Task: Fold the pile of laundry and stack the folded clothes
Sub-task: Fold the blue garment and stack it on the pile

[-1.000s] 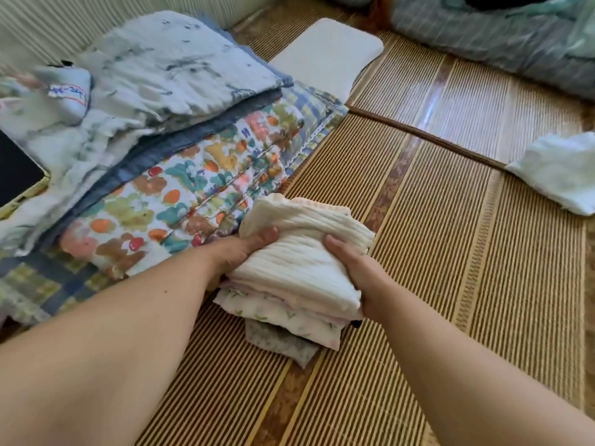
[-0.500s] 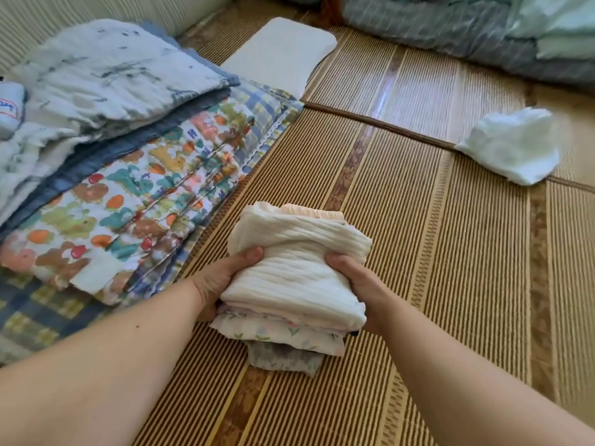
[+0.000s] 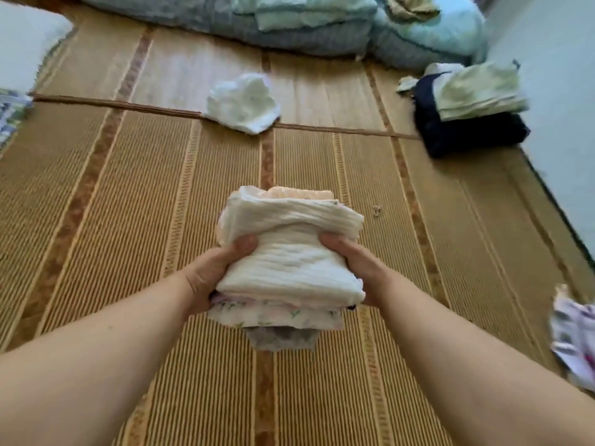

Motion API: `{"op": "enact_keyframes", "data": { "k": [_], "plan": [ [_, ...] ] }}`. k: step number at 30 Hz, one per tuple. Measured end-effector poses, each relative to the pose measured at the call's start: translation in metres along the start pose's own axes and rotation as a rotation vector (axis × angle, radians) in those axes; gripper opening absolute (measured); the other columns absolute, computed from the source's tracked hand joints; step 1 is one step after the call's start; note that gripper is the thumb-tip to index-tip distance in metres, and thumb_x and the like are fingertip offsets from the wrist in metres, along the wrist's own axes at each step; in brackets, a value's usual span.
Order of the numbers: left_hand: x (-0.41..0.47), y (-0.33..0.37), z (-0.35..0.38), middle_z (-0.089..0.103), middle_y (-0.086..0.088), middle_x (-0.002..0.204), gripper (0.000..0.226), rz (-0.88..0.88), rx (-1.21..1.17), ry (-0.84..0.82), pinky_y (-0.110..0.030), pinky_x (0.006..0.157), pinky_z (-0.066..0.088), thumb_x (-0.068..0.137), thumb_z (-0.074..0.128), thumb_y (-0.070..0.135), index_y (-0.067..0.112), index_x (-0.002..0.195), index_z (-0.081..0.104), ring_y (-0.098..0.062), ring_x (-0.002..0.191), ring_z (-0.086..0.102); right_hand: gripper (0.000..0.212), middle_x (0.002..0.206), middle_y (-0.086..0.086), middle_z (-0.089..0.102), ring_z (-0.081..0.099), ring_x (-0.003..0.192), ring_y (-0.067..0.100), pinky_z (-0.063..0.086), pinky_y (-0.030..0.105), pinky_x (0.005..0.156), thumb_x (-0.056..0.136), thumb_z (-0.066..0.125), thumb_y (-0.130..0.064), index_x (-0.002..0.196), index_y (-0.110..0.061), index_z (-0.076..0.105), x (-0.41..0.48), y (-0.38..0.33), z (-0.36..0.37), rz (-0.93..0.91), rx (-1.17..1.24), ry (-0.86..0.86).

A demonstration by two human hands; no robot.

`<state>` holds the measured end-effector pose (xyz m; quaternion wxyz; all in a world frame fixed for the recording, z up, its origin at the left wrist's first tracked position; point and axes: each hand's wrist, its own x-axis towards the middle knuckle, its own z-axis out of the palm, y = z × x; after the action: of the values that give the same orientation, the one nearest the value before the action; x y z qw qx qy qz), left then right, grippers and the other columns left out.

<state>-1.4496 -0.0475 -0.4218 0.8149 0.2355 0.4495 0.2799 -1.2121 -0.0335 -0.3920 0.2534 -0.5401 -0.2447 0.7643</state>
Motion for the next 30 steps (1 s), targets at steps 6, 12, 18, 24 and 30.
{"op": "enact_keyframes", "data": {
  "k": [6,12,18,24,30],
  "plan": [
    [0.057,-0.062,0.174,0.065,-0.022,0.120,0.104,-0.077,0.007,-0.137,-0.044,0.079,0.057,0.044,0.091,0.050,0.006,0.131,0.053,-0.039,0.107,0.064,0.050,0.108,0.016,0.071,0.070,0.093,0.030,0.059,0.040,0.076,0.083,0.067,-0.031,0.125,-0.007,0.056,-0.117,-0.001,-0.165,0.000,0.077,0.140],
    [0.108,-0.147,0.316,0.064,-0.024,0.120,0.095,-0.087,0.001,-0.191,-0.044,0.078,0.056,0.057,0.087,0.043,0.008,0.135,0.045,-0.041,0.108,0.063,0.029,0.088,0.013,0.075,0.073,0.074,0.024,0.059,0.032,0.062,0.082,0.065,-0.025,0.104,-0.007,0.063,-0.201,0.023,-0.309,0.042,0.121,0.283],
    [0.174,-0.204,0.384,0.061,-0.021,0.126,0.096,-0.066,0.000,-0.191,-0.048,0.085,0.054,0.061,0.086,0.043,0.015,0.141,0.040,-0.040,0.113,0.061,0.032,0.092,0.013,0.075,0.072,0.079,0.024,0.058,0.033,0.072,0.077,0.073,-0.027,0.102,-0.008,0.066,-0.209,0.042,-0.412,0.001,0.121,0.388],
    [0.231,-0.224,0.410,0.061,-0.022,0.126,0.090,-0.064,0.057,-0.218,-0.052,0.087,0.053,0.064,0.084,0.039,0.021,0.141,0.039,-0.040,0.112,0.061,0.025,0.086,0.012,0.075,0.072,0.072,0.022,0.059,0.029,0.061,0.079,0.066,-0.022,0.100,-0.008,0.067,-0.197,0.058,-0.469,-0.069,0.231,0.448],
    [0.256,-0.219,0.421,0.068,-0.015,0.116,0.098,-0.051,0.316,-0.132,-0.048,0.081,0.057,0.050,0.086,0.051,0.027,0.135,0.042,-0.033,0.101,0.068,0.039,0.099,0.015,0.073,0.069,0.089,0.029,0.056,0.043,0.085,0.075,0.074,-0.028,0.108,-0.008,0.068,-0.185,0.064,-0.495,-0.056,0.147,0.520]
  ]
}}
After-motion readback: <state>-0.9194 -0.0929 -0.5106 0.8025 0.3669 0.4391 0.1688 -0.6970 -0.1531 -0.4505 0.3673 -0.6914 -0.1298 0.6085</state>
